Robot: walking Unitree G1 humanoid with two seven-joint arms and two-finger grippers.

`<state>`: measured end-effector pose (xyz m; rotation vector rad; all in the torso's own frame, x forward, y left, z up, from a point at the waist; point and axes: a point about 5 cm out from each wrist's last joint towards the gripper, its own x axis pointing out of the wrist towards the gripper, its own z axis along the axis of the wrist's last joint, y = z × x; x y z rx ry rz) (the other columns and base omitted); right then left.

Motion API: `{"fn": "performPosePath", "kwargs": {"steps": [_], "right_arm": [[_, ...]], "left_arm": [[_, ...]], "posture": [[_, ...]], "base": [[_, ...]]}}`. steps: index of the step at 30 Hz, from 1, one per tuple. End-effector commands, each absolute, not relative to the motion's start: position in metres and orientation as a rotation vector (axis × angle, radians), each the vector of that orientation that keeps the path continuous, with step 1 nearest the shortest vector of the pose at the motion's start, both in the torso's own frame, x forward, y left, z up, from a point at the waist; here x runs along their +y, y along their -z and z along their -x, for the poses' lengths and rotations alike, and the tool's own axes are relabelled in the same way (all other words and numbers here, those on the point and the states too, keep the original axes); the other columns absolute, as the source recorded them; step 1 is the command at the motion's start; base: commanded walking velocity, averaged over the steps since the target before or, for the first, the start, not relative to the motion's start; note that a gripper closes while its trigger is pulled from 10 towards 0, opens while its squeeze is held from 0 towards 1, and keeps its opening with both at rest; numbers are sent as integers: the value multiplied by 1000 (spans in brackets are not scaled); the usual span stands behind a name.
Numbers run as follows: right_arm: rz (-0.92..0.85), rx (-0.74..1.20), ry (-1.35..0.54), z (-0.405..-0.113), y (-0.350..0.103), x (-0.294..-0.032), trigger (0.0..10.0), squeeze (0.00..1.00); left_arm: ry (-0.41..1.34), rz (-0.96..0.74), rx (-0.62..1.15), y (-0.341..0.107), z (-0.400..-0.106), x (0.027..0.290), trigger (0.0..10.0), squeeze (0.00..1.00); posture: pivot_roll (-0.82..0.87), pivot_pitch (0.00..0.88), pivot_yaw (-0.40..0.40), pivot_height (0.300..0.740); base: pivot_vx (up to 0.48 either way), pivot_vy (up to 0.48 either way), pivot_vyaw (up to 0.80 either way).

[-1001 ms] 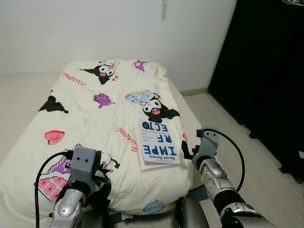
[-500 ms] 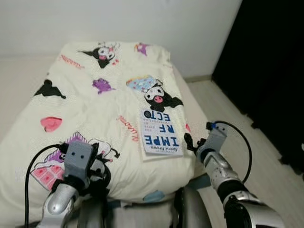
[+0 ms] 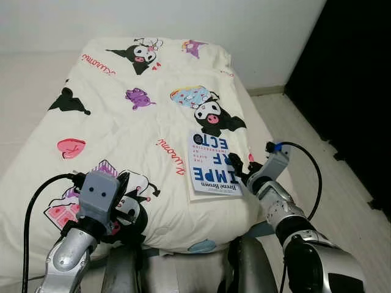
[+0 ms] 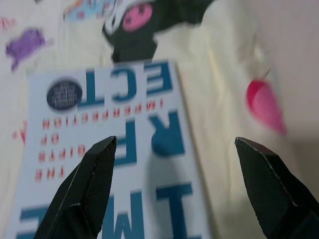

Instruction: Clean up the room

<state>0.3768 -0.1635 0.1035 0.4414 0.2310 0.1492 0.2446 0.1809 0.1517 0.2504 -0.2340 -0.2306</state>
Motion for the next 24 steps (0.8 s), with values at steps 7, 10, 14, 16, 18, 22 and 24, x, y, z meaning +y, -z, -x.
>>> {"fn": "performPosePath", "kwargs": {"steps": [7,10,14,16,18,22,24], "right_arm": [[-450,343,-167,-368,-83,-150,10000,0],[-461,346,-165,-367,-82,-149,10000,0],[-465,361,-158,-366,-79,-149,10000,0],[-477,363,-153,-366,-78,-149,10000,0],[-508,362,-143,-366,-78,-150,10000,0],[-621,350,-137,-366,-80,-147,10000,0],[-656,343,-145,-367,-81,-145,10000,0]], "left_arm": [[364,-179,-202,-160,-234,162,10000,0],[409,-125,-197,-165,-229,155,10000,0],[472,-74,-181,-170,-222,148,10000,0],[487,-60,-176,-171,-220,147,10000,0],[491,-56,-175,-172,-218,146,10000,0],[491,-54,-174,-174,-215,147,10000,0],[491,-55,-172,-175,-215,147,10000,0]], "posture": [[228,355,-54,556],[235,359,-50,556],[256,377,-43,556],[266,383,-39,556],[270,387,-36,556],[265,389,-31,556],[264,388,-32,556]], "base": [[0,0,0],[0,0,0],[0,0,0],[0,0,0],[0,0,0],[0,0,0],[0,0,0]]}}
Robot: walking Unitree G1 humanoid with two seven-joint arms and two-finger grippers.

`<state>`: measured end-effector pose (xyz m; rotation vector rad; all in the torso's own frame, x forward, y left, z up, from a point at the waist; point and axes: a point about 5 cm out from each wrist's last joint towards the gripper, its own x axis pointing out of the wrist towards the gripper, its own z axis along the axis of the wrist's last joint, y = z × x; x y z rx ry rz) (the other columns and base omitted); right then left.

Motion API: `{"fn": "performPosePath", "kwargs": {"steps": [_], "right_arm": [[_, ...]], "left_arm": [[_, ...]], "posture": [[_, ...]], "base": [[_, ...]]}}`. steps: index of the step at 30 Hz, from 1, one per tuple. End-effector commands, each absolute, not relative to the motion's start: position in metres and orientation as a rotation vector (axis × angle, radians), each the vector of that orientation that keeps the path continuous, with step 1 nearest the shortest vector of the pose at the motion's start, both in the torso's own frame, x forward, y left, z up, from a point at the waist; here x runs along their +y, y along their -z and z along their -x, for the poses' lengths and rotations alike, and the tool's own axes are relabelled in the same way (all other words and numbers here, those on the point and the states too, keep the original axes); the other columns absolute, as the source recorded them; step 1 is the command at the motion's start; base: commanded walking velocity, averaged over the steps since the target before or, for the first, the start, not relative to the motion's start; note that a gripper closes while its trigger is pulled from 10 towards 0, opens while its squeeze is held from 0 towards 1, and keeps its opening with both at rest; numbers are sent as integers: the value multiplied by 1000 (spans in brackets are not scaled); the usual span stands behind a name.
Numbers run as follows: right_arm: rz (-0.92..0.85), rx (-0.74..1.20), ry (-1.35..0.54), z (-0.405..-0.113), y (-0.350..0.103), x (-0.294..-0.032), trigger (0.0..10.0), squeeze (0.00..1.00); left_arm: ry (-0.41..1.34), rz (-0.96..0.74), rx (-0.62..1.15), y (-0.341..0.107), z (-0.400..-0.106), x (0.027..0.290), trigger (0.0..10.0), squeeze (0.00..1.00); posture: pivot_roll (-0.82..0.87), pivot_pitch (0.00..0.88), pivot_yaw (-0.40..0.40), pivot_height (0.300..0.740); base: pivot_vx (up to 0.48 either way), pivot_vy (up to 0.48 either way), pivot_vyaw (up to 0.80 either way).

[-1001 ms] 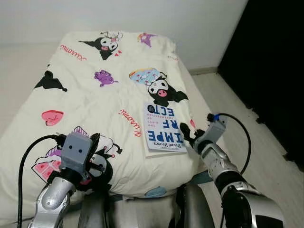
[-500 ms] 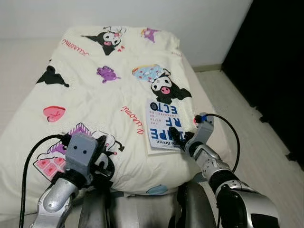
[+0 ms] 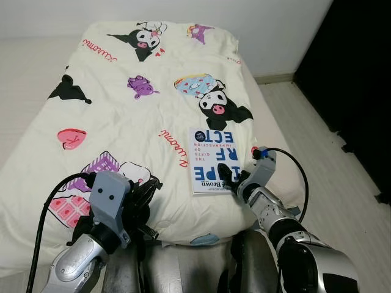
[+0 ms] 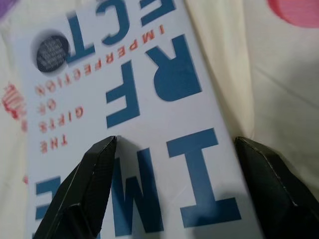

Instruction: Clean up the room

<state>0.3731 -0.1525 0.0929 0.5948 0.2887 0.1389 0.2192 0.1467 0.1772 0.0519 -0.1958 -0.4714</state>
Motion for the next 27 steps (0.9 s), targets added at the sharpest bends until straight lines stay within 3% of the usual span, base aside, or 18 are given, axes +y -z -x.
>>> {"fn": "performPosePath", "kwargs": {"steps": [1,7,27], "right_arm": [[-656,343,-145,-367,-81,-145,10000,0],[-773,309,-181,-368,-85,-139,10000,0],[-853,236,-386,-373,-103,-116,9686,0]], "left_arm": [[491,-55,-172,-175,-215,147,10000,0],[446,-59,-174,-181,-218,150,10000,0],[452,-65,-175,-187,-224,149,10000,0]], "posture": [[264,388,-32,556],[259,379,-32,556],[253,358,-37,556]], "base": [[0,0,0],[0,0,0],[0,0,0]]}}
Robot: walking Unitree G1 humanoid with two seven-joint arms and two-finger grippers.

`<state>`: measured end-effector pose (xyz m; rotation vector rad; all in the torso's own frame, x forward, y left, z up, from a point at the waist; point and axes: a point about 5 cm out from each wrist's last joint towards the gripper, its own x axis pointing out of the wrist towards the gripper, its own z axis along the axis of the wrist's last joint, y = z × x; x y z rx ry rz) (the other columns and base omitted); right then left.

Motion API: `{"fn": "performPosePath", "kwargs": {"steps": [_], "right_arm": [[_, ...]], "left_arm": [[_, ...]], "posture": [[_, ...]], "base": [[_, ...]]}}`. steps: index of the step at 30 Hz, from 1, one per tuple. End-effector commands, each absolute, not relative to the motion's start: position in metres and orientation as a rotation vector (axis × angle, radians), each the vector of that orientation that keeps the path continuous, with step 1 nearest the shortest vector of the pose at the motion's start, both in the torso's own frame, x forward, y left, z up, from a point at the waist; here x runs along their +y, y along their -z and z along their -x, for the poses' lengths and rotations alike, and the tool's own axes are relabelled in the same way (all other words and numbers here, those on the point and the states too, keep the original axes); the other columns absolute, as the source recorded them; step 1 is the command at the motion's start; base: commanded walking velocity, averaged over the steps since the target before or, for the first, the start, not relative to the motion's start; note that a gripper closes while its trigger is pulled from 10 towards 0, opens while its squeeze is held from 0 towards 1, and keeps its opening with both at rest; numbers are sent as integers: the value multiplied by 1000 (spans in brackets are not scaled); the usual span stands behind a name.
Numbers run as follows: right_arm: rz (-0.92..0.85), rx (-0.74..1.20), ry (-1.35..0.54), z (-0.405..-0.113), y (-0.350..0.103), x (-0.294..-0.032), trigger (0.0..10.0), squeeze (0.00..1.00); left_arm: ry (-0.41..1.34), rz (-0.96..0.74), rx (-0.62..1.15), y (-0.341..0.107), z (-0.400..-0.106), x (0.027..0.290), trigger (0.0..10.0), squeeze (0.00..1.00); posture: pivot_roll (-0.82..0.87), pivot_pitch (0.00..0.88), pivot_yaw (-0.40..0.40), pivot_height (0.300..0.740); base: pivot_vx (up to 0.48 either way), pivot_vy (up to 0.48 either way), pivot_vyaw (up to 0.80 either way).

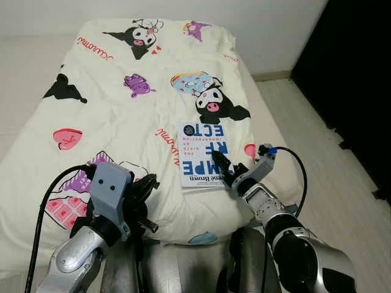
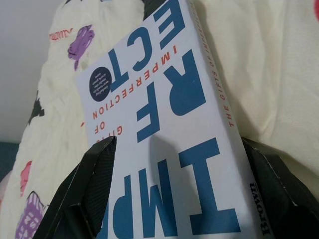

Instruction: Clean up the room

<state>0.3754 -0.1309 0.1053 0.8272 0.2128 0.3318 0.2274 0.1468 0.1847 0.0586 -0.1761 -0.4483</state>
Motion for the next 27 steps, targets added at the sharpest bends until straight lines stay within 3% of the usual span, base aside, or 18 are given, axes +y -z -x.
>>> {"fn": "performPosePath", "kwargs": {"steps": [1,2,4,6,17,24,26,27], "right_arm": [[-859,232,-403,-373,-104,-114,8627,0],[-859,232,-403,-373,-104,-114,8627,0],[-853,221,-449,-374,-108,-109,9804,0],[-843,221,-468,-374,-110,-106,10000,0],[-617,348,-455,-364,-88,-96,10000,0],[-711,272,-500,-369,-101,-99,10000,0],[-721,255,-537,-370,-105,-97,9686,0],[-724,247,-552,-370,-106,-97,8353,0]], "left_arm": [[452,-65,-175,-187,-224,150,10000,0],[452,-65,-175,-187,-224,150,10000,0],[451,-67,-178,-189,-225,150,10000,0],[452,-68,-178,-189,-225,150,10000,0],[490,-61,-163,-187,-225,146,10000,0],[487,-61,-168,-189,-226,148,10000,0],[489,-60,-169,-189,-227,148,10000,0],[489,-60,-170,-189,-227,148,10000,0]], "posture": [[252,356,-39,556],[252,356,-39,556],[252,356,-39,556],[252,356,-39,556],[244,350,-42,556],[244,352,-40,556],[244,352,-40,556],[243,350,-39,556]], "base": [[0,0,0],[0,0,0],[0,0,0],[0,0,0],[0,0,0],[0,0,0],[0,0,0],[0,0,0]]}}
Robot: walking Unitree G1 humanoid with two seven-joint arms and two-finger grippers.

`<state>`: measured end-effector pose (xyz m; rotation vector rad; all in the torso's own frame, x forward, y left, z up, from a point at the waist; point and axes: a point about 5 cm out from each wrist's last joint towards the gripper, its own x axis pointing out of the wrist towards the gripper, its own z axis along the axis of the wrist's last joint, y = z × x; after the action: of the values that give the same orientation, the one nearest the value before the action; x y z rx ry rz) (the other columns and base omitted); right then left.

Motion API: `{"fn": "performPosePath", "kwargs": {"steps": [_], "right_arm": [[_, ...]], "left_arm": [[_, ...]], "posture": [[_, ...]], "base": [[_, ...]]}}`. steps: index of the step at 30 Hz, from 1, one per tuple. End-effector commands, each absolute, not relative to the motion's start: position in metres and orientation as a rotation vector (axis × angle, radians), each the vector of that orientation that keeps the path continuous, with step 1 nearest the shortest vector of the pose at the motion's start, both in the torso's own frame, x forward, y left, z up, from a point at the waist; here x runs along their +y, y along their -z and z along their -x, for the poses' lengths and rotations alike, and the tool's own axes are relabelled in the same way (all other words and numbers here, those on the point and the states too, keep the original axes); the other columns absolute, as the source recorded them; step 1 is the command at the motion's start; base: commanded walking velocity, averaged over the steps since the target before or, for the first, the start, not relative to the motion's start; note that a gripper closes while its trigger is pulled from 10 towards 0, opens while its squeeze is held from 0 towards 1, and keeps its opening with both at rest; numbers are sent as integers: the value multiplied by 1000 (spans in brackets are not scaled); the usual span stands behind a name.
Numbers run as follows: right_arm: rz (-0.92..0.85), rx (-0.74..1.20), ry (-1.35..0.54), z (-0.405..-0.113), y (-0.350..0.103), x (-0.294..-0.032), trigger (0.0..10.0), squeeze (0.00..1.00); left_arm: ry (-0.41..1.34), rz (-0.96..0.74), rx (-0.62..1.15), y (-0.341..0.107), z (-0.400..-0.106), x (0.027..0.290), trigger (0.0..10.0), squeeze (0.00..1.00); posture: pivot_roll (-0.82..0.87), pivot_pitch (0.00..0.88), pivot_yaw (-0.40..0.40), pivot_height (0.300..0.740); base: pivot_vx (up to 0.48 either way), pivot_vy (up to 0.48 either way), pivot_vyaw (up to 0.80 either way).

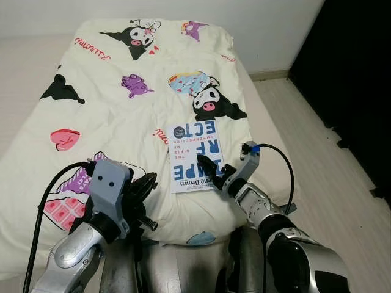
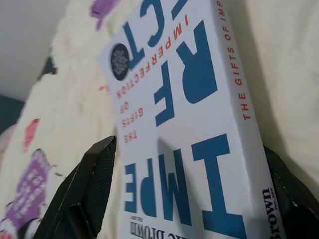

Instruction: Clean up the room

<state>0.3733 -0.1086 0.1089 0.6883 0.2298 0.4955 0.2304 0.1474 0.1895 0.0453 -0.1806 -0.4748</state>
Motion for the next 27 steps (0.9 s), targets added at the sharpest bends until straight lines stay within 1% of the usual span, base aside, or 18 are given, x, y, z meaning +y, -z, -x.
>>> {"fn": "performPosePath", "kwargs": {"steps": [1,2,3,4,5,6,20,25,26,27], "right_arm": [[-724,247,-552,-370,-106,-97,8353,0],[-725,241,-561,-370,-107,-96,7098,0],[-725,241,-561,-370,-107,-96,7098,0],[-726,235,-564,-370,-108,-96,3961,0],[-726,235,-564,-370,-108,-96,3961,0],[-731,229,-562,-371,-109,-96,0,0],[-749,217,-559,-372,-112,-97,0,0],[-757,194,-576,-374,-117,-98,0,0],[-745,188,-579,-374,-118,-97,2039,0],[-736,184,-581,-375,-119,-97,2039,0]], "left_arm": [[489,-60,-170,-189,-227,148,10000,0],[488,-60,-170,-189,-227,148,10000,0],[488,-60,-170,-189,-227,148,10000,0],[488,-60,-171,-190,-228,148,10000,0],[488,-60,-171,-190,-228,148,10000,0],[488,-61,-171,-190,-228,148,10000,0],[489,-70,-165,-188,-229,148,10000,0],[457,-79,-176,-191,-233,152,10000,0],[452,-78,-177,-191,-234,153,10000,0],[450,-77,-177,-191,-234,153,10000,0]], "posture": [[243,350,-39,556],[243,350,-39,556],[243,350,-39,556],[244,349,-37,556],[244,349,-37,556],[245,350,-37,556],[244,347,-35,556],[243,345,-35,556],[243,345,-36,556],[243,345,-36,556]], "base": [[0,0,0],[0,0,0],[0,0,0],[0,0,0],[0,0,0],[0,0,0],[0,0,0],[0,0,0],[0,0,0],[0,0,0]]}}
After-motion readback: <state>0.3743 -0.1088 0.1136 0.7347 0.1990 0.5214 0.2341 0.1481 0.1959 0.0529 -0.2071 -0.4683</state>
